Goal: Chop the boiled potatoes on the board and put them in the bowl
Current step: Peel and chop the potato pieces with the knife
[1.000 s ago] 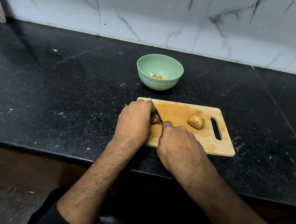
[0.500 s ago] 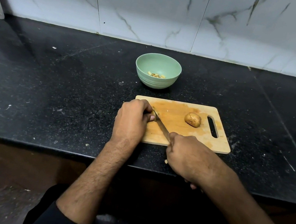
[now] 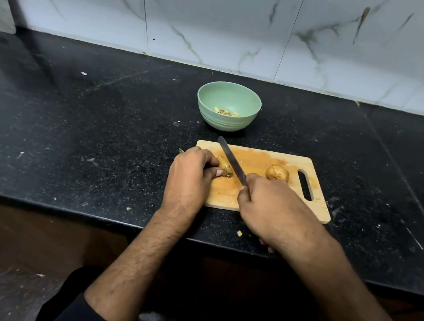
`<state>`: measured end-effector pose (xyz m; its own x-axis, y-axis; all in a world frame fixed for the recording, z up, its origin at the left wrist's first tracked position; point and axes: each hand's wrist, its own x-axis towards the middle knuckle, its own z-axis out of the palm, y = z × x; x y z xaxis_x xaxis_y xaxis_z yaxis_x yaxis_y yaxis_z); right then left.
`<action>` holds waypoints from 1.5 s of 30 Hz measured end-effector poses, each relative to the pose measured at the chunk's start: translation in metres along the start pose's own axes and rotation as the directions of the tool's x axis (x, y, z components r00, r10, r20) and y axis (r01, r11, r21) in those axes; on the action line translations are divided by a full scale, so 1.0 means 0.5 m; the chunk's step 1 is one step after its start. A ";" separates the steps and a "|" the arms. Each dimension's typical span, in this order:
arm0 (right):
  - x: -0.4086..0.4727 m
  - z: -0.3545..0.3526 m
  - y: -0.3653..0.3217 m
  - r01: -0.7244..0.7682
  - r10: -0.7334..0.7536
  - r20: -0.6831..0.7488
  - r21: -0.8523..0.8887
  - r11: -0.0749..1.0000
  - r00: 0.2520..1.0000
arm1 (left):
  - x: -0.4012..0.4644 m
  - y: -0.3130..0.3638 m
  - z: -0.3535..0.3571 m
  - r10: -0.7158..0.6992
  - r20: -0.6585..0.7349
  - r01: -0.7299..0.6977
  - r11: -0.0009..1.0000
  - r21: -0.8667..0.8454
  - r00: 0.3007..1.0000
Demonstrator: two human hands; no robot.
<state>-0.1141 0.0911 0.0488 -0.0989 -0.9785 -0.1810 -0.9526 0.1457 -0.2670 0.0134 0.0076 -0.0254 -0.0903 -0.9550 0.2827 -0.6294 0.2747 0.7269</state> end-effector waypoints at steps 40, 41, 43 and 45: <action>-0.040 -0.024 0.020 -0.073 0.067 0.055 0.118 0.990 0.996 | 0.000 -0.009 0.014 0.059 -0.041 -0.058 0.998 0.021 0.997; -0.032 -0.023 0.020 -0.061 0.059 0.019 0.113 0.992 0.998 | -0.001 -0.008 0.016 0.065 -0.043 -0.064 0.998 0.030 0.997; -0.013 -0.015 0.021 -0.075 0.072 0.037 0.072 0.995 0.997 | -0.004 -0.007 0.021 0.073 -0.041 -0.072 0.997 0.024 0.997; 0.000 -0.003 0.024 -0.104 0.101 0.090 0.024 0.994 0.991 | -0.007 -0.005 0.023 0.074 -0.030 -0.073 0.997 0.032 0.997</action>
<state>-0.1258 0.0925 0.0470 -0.1687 -0.9416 -0.2915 -0.9300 0.2500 -0.2694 0.0061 0.0092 -0.0355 -0.1137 -0.9283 0.3540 -0.6453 0.3400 0.6841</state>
